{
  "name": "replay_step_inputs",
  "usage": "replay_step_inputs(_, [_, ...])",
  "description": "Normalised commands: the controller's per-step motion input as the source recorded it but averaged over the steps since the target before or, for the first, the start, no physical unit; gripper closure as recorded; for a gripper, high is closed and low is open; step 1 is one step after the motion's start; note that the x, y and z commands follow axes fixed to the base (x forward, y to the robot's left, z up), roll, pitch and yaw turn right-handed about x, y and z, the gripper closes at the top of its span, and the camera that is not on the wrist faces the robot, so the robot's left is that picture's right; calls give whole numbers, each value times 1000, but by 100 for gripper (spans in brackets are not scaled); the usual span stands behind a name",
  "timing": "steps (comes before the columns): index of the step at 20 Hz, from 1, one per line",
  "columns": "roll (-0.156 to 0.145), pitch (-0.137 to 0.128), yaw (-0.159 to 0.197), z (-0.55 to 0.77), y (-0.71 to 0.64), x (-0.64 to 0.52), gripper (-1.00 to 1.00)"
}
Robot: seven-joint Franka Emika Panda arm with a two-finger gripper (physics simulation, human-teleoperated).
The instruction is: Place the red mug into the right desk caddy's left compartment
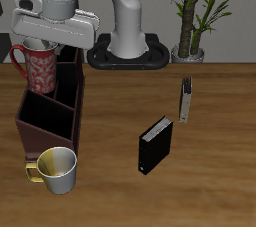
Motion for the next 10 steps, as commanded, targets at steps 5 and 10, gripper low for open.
replay_step_inputs(5, [15, 20, 6, -217, 107, 137, 100])
replay_step_inputs(10, [12, 8, -12, -124, 73, 151, 100])
